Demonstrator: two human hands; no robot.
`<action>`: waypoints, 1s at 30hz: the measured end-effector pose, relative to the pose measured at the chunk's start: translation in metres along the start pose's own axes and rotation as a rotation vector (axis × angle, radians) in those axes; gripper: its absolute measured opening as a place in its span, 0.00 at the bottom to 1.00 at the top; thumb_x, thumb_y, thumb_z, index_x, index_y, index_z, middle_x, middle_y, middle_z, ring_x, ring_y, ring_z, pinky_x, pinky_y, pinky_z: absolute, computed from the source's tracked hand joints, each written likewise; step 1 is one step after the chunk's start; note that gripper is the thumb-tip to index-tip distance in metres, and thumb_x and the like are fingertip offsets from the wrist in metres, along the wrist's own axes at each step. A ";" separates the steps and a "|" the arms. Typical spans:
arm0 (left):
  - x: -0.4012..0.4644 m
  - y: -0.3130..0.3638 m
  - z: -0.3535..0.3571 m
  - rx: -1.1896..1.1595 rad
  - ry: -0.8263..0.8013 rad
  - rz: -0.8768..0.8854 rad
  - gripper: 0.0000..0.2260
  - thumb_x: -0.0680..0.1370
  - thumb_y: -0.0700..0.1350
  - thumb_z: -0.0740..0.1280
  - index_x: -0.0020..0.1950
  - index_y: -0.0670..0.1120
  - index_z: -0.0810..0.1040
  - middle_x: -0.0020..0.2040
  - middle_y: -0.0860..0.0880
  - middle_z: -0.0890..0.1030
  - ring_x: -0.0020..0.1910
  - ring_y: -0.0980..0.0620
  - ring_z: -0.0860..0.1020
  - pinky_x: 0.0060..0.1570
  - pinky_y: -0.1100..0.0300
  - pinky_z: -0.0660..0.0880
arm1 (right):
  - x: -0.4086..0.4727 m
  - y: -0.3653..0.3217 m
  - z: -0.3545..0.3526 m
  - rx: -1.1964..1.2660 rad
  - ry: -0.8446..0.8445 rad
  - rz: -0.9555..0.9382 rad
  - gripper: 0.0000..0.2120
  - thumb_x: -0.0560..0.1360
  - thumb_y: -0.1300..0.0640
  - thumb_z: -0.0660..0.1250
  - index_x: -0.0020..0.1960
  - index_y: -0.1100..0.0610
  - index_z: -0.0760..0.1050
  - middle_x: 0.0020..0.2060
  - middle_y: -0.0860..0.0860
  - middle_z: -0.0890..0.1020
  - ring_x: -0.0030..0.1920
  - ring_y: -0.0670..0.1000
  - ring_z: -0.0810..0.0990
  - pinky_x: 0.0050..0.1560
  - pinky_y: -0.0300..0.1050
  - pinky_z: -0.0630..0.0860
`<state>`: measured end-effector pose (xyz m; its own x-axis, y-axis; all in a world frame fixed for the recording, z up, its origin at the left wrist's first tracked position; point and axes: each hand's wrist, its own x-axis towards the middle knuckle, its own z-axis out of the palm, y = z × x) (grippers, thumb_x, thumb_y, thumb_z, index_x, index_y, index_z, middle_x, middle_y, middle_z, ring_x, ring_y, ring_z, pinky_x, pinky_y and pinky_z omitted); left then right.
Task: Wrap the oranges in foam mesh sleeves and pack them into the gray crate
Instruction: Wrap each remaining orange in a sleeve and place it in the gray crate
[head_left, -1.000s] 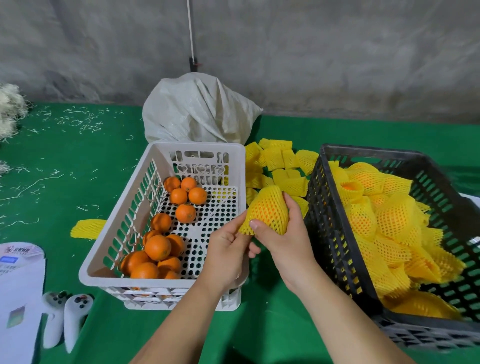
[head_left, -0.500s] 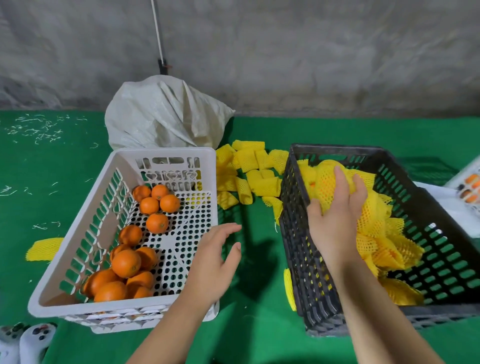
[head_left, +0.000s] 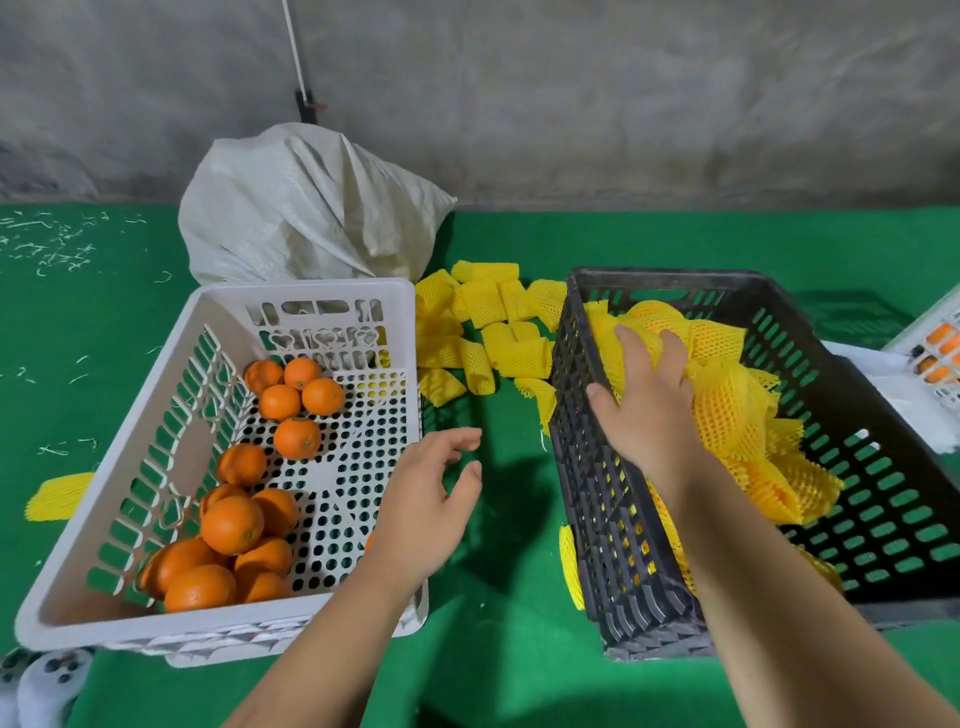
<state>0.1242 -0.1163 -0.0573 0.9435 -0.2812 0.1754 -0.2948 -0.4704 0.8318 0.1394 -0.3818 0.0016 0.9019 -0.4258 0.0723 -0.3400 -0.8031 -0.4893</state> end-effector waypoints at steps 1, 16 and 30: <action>0.000 -0.001 0.000 -0.017 0.013 -0.006 0.15 0.84 0.46 0.68 0.69 0.58 0.77 0.60 0.70 0.77 0.64 0.66 0.75 0.62 0.71 0.68 | 0.007 0.004 -0.005 0.056 0.024 -0.007 0.30 0.82 0.46 0.64 0.80 0.38 0.55 0.80 0.49 0.48 0.76 0.69 0.59 0.73 0.63 0.64; 0.001 -0.001 0.000 0.054 -0.001 0.014 0.13 0.83 0.50 0.66 0.68 0.59 0.77 0.59 0.69 0.77 0.63 0.65 0.74 0.61 0.70 0.68 | 0.090 0.015 -0.012 0.043 -0.134 -0.014 0.42 0.84 0.47 0.60 0.82 0.49 0.32 0.82 0.52 0.35 0.82 0.59 0.43 0.81 0.60 0.49; 0.128 0.011 0.013 0.160 -0.122 -0.181 0.21 0.82 0.39 0.66 0.75 0.42 0.72 0.68 0.41 0.76 0.69 0.41 0.73 0.70 0.48 0.69 | 0.088 -0.085 0.062 -0.416 -0.279 -0.553 0.33 0.80 0.46 0.64 0.81 0.47 0.56 0.80 0.54 0.57 0.78 0.63 0.57 0.76 0.62 0.58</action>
<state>0.2392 -0.1686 -0.0324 0.9607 -0.2744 -0.0414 -0.1522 -0.6458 0.7482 0.2638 -0.3250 -0.0047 0.9859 0.1629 -0.0381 0.1599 -0.9845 -0.0723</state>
